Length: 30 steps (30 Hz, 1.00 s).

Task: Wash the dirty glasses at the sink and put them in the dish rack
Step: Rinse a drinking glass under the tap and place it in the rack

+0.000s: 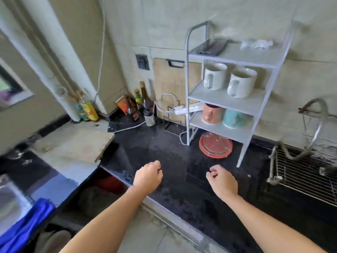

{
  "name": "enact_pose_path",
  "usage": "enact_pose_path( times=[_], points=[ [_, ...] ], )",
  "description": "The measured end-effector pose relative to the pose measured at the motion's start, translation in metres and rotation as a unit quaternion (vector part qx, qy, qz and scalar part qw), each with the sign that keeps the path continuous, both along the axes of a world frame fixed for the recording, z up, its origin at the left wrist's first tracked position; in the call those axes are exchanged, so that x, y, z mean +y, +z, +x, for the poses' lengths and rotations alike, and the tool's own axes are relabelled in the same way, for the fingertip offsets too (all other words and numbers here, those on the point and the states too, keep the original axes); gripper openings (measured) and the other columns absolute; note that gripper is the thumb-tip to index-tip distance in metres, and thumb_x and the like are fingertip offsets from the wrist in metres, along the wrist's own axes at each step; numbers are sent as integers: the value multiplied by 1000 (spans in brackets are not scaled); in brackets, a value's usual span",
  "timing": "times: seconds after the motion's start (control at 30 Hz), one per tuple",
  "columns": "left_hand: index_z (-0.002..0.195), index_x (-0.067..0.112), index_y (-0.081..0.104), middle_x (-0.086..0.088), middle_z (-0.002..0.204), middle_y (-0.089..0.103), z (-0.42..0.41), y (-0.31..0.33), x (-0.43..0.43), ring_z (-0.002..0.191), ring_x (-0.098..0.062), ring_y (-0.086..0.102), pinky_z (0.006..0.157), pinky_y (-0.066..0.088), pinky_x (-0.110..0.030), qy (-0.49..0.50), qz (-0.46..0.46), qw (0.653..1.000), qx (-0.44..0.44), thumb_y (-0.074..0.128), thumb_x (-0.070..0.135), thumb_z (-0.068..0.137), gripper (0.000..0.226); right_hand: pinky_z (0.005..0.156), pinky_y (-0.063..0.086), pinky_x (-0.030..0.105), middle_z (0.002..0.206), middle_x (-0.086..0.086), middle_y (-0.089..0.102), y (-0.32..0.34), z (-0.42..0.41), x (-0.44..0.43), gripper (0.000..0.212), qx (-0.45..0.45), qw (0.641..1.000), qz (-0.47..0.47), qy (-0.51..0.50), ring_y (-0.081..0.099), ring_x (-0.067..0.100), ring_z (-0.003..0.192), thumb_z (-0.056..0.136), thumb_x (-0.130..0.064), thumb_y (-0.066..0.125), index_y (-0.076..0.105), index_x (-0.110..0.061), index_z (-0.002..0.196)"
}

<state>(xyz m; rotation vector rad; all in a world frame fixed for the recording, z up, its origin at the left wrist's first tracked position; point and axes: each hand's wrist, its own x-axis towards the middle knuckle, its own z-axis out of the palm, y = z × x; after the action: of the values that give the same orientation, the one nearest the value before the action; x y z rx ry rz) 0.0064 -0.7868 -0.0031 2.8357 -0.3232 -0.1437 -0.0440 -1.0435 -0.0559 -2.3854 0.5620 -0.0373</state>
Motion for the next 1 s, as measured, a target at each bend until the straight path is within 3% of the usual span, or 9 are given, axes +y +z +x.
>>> enact_pose_path(
  times=[0.2, 0.43, 0.63, 0.73, 1.0],
  points=[
    [104, 16, 55, -6, 104, 64, -11, 29, 171, 90, -28, 61, 76, 51, -38, 135, -12, 991, -21, 43, 28, 96, 19, 80, 45, 30, 109, -9, 67, 36, 66, 178, 26, -27, 986, -5, 162, 62, 20, 102, 90, -37, 60, 62, -24, 113],
    [106, 12, 56, -10, 111, 63, -22, 38, 320, 99, -32, 59, 76, 44, -36, 299, -7, 953, -46, 42, 26, 96, 22, 74, 43, 29, 111, -8, 66, 58, 135, 348, 26, -43, 949, -20, 312, 61, 18, 98, 92, -39, 58, 61, -25, 114],
    [107, 11, 56, -10, 107, 64, -10, 21, 418, 99, -32, 58, 76, 44, -36, 408, -20, 912, -30, 44, 24, 93, 22, 78, 49, 31, 113, -3, 67, 38, 196, 486, 31, -12, 907, -24, 420, 61, 21, 100, 89, -40, 59, 61, -23, 114],
    [107, 12, 57, -9, 105, 65, 15, 7, 463, 97, -30, 58, 77, 44, -36, 448, -29, 893, -19, 44, 23, 93, 22, 74, 45, 28, 116, 0, 66, 27, 233, 551, 35, 12, 885, -23, 465, 61, 23, 99, 90, -40, 57, 60, -21, 119],
    [112, 14, 57, -7, 108, 67, 85, -19, 544, 101, -28, 59, 76, 40, -32, 523, -55, 850, 7, 45, 25, 94, 23, 82, 48, 31, 114, 1, 68, 7, 338, 706, 31, 84, 844, -21, 529, 61, 26, 100, 86, -35, 59, 62, -22, 113]
  ],
)
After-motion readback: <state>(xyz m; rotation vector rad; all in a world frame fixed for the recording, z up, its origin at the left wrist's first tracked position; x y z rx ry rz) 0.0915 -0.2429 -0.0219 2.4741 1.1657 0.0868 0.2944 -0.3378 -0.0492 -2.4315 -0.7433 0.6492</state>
